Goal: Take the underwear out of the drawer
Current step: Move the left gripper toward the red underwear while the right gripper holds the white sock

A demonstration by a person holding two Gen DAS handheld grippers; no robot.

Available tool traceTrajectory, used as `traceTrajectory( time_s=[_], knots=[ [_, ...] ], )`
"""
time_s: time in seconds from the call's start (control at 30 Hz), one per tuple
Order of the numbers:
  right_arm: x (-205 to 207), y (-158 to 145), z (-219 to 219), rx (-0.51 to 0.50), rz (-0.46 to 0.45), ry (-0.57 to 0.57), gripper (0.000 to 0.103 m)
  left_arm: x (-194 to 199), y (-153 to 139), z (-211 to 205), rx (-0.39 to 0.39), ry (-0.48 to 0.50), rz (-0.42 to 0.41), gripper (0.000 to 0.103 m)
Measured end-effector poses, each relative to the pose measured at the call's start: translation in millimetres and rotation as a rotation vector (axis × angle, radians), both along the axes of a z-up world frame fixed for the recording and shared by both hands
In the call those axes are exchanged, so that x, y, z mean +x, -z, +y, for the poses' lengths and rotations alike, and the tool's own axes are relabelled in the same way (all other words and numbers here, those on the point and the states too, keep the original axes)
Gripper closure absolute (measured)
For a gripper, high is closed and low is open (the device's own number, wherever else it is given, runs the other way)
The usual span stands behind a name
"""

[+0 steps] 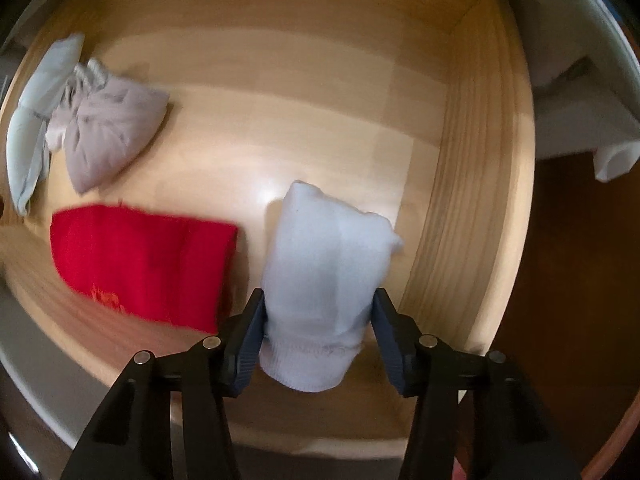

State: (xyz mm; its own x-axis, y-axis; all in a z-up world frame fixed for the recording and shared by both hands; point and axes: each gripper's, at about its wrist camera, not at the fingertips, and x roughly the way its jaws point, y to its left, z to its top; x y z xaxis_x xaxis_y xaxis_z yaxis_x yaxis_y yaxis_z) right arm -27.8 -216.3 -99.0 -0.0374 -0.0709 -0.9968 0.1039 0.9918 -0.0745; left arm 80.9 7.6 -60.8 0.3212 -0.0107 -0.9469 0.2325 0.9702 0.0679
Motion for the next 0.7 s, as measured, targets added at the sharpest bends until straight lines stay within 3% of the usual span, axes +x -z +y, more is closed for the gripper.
traceTrajectory(
  time_s=[0.33,0.53,0.7],
  knots=[
    [-19.0,-2.9,-7.3,0.031,-0.060,0.044,0.060,-4.0,0.3,-19.8,-0.057,0.176,0.063,0.060],
    [-18.7,-3.7,-4.8,0.031,-0.068,0.044,0.060,-4.0,-10.6,-53.2,-0.084,0.338,0.133,0.060],
    [-37.4,-2.4,-6.8,0.032,-0.071,0.043,0.059,-2.1,-11.0,-81.0,-0.081,0.403,0.167,0.060]
  ],
)
